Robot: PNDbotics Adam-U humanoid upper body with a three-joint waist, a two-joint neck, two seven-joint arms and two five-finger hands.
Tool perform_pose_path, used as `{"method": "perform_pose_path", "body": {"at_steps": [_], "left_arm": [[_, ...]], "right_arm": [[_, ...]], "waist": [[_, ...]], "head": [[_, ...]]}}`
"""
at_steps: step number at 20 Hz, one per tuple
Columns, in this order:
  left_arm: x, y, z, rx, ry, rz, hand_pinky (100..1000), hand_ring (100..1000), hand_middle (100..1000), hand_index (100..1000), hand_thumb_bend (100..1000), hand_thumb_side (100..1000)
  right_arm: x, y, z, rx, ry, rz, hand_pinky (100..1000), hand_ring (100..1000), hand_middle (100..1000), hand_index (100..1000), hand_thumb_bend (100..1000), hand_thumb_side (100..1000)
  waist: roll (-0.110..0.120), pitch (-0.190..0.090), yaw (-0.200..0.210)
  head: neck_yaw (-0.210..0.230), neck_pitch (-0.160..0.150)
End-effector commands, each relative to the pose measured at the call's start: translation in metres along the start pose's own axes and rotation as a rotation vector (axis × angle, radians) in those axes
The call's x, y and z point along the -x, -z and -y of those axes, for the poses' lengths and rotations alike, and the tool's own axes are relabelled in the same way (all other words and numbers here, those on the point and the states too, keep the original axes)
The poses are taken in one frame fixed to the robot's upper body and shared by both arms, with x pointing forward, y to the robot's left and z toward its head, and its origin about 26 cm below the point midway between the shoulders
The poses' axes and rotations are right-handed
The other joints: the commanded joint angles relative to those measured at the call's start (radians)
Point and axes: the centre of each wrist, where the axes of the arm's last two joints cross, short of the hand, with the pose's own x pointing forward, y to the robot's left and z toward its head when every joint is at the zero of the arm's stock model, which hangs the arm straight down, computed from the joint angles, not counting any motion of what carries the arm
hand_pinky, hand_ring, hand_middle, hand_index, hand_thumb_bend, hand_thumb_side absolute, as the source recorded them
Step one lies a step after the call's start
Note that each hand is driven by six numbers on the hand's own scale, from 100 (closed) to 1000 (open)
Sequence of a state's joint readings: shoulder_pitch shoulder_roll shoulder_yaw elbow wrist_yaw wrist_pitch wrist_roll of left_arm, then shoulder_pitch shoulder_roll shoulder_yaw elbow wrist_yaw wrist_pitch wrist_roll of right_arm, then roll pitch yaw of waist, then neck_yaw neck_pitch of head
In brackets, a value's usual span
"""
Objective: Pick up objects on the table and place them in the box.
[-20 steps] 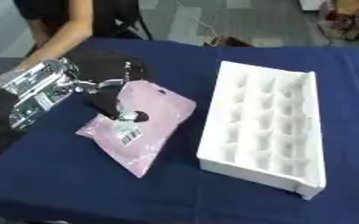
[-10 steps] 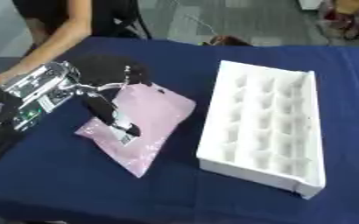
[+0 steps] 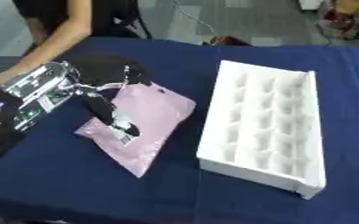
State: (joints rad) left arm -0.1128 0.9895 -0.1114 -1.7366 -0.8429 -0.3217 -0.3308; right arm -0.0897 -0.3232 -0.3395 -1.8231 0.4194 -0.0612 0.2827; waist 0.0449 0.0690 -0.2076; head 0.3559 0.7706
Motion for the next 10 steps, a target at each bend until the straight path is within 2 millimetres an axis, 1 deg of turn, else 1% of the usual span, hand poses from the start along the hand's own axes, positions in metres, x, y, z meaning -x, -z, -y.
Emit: {"method": "perform_pose_path", "body": {"at_steps": [1, 3, 10], "left_arm": [[0.01, -0.001, -0.005, 0.038, 0.042, -0.014, 917, 968, 921, 940, 804, 938], [0.013, 0.001, -0.001, 0.075, 0.058, -0.017, 930, 975, 918, 935, 834, 963], [0.013, 0.008, 0.011, 0.118, 0.083, -0.001, 928, 973, 919, 935, 819, 987]], "right_arm": [[-0.006, 0.004, 0.008, 0.005, -0.02, 0.028, 591, 687, 803, 938, 100, 697], [-0.006, 0.005, 0.008, 0.004, -0.02, 0.03, 591, 687, 803, 938, 100, 697], [-0.007, 0.006, 0.007, 0.005, -0.011, 0.04, 592, 688, 804, 938, 100, 696]], "waist": [[-0.003, -0.006, -0.003], [-0.004, -0.004, -0.005], [-0.012, 0.007, -0.011]], "head": [[0.012, -0.001], [0.014, -0.001], [0.022, -0.001]]}}
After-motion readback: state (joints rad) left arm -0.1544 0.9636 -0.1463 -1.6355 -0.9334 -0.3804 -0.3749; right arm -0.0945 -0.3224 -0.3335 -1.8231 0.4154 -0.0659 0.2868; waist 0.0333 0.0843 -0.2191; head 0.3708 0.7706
